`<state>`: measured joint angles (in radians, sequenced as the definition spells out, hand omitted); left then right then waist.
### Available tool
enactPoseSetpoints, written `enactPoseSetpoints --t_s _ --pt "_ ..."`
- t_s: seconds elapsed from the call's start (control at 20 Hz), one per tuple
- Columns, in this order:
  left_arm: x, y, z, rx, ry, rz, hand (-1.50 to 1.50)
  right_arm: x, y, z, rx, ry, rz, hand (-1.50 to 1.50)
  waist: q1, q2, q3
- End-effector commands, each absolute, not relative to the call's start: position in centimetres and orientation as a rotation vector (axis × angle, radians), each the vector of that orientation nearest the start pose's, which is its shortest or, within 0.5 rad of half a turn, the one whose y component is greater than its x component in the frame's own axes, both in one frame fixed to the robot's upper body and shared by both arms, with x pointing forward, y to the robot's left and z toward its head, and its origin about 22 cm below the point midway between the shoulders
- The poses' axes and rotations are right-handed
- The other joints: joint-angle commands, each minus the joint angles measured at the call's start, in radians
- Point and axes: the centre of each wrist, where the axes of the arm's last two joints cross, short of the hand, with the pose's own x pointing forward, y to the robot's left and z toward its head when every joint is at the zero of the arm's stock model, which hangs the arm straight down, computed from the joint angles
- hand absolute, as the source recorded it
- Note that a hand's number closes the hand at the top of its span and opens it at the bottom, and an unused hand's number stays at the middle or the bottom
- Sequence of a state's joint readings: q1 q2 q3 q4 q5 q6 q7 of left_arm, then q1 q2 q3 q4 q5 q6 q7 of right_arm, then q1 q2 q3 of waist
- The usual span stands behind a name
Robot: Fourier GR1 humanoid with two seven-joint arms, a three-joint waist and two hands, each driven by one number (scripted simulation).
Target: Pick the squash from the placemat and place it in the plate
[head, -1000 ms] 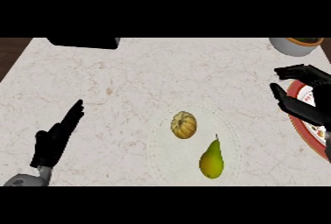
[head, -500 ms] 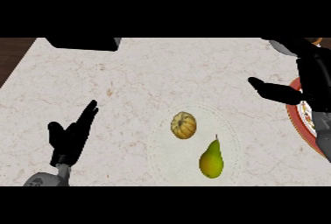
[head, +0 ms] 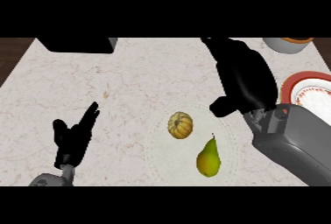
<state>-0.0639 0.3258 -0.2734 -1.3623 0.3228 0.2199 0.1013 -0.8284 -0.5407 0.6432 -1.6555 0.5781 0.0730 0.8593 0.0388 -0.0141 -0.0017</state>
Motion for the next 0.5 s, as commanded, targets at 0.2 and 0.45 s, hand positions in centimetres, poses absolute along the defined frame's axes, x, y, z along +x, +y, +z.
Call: enactPoseSetpoints --t_s 0.2,0.45 --pt "24.2 22.7 -3.5 -0.008 -1.197 -0.011 0.00 28.8 -2.6 17.6 -1.163 -1.052 1.381 -1.50 -0.017 0.009 -0.002" --pt "24.0 23.6 -3.9 -0.002 -1.178 -0.028 0.00 30.0 0.8 16.7 -1.186 -0.926 1.410 -1.50 -0.022 0.015 -0.002"
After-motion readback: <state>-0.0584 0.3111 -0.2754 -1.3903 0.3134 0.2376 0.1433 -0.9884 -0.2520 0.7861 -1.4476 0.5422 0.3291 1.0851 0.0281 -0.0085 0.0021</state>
